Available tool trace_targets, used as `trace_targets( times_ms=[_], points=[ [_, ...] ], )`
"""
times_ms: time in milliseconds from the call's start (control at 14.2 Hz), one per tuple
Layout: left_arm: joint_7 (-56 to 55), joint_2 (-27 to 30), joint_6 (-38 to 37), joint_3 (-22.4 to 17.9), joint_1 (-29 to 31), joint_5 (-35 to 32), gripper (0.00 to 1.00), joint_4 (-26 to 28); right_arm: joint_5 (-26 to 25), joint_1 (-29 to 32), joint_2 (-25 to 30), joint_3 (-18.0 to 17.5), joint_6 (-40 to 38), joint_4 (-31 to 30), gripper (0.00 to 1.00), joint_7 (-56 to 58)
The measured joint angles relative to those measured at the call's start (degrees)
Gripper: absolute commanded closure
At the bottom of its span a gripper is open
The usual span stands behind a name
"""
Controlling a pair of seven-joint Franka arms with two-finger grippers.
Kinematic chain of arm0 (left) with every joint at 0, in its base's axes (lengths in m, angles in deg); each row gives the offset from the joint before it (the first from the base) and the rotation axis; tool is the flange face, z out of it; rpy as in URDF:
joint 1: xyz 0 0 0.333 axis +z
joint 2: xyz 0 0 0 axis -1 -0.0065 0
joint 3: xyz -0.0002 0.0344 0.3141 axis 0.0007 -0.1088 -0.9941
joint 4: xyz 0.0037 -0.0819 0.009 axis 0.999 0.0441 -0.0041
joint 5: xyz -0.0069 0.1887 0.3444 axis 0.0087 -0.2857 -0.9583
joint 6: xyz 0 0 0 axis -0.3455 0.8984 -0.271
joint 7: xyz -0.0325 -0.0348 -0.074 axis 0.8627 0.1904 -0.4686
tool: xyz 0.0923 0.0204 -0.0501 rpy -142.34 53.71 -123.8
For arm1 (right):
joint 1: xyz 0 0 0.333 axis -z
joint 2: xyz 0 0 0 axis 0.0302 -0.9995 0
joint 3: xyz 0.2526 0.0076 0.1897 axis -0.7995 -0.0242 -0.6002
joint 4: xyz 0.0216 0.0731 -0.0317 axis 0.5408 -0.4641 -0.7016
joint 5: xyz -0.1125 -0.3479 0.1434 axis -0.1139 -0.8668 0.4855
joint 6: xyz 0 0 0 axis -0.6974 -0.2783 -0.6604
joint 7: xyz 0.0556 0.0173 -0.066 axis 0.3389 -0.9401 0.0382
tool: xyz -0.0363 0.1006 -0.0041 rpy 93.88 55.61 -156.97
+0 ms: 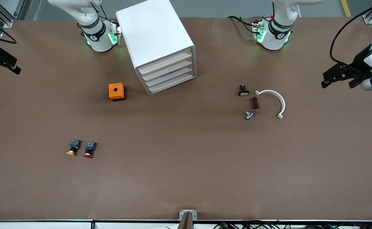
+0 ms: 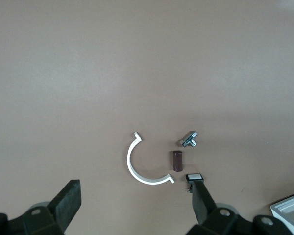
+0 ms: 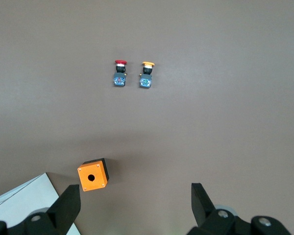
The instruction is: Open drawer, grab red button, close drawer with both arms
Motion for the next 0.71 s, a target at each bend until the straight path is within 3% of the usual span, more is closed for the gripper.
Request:
trace_targets(
  times_ms=[707],
  points=[
    [0.00, -0.10, 0.00, 0.30, -0.08, -0.29, 0.00, -0.28, 0.01, -0.31, 0.00, -0.27, -1.81, -0.01, 0.00, 0.00]
  ],
)
